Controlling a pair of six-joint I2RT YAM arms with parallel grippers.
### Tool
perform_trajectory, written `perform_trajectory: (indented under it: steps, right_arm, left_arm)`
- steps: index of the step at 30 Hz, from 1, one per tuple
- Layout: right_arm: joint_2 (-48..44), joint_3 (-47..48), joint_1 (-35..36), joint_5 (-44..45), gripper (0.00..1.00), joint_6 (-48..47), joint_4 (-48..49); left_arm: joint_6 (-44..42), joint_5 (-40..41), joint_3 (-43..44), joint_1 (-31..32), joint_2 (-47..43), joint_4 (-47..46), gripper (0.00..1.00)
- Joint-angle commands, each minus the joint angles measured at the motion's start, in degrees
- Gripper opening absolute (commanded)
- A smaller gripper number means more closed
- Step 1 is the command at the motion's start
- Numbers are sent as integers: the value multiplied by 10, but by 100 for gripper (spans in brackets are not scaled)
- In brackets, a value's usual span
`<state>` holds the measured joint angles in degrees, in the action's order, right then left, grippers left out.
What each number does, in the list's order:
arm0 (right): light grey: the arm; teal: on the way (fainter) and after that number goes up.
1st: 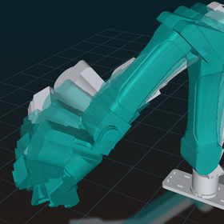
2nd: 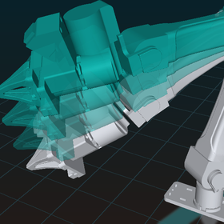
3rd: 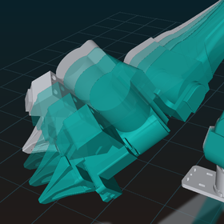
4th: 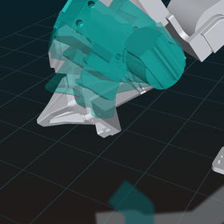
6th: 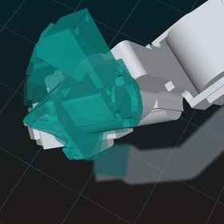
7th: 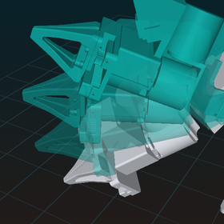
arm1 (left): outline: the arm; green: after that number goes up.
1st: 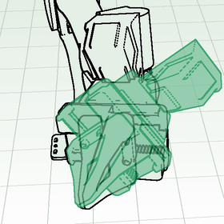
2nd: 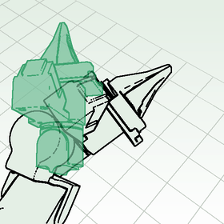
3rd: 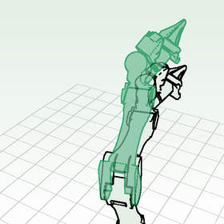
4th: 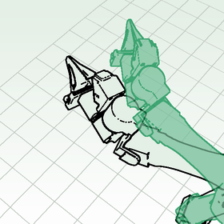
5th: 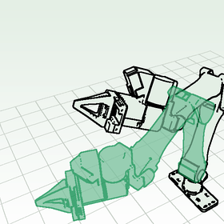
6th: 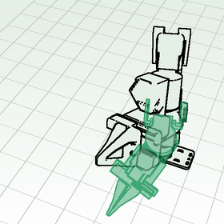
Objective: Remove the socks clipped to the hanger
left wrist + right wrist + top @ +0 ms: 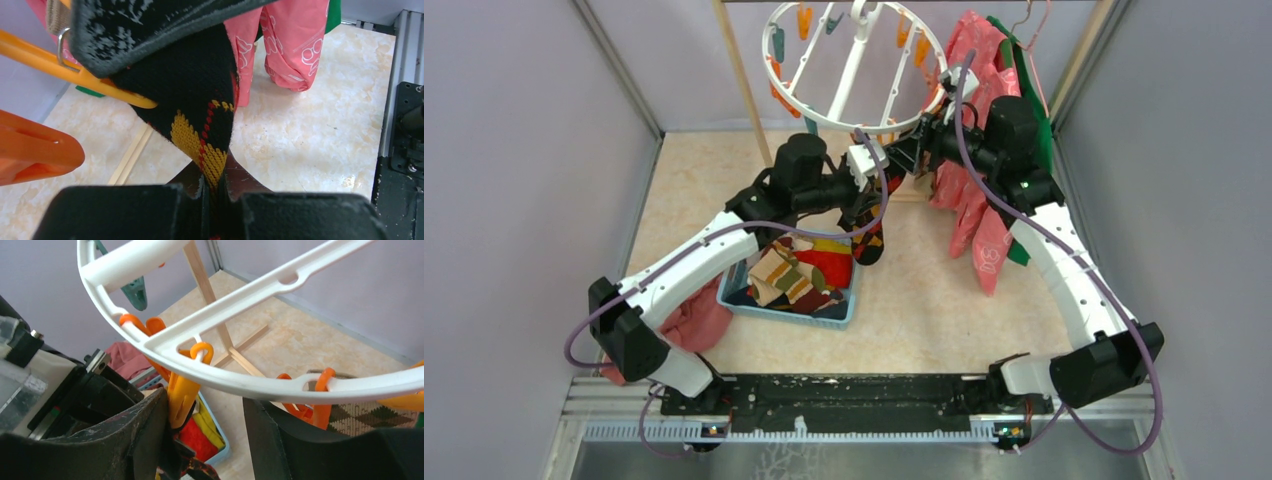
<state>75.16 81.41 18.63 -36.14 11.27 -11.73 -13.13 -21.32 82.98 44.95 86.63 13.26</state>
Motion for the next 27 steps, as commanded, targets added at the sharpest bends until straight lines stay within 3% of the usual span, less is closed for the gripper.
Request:
perform_trajectory:
  steps: [1,14,22,27]
  right_arm:
    - [1,49,11,31,57,-22,-3]
    - [-2,56,14,75,40,-42,-21]
    - [-6,42,14,82,28,-43,-17]
    - [-7,40,14,70,26,-42,-16]
  left_arm:
    - [-6,52,27,16,11,15,0]
    - [-30,51,13,21,-3,15,0]
    - [-45,26,2,17,-12,7,11]
    - [-43,22,6,15,-9,6,0]
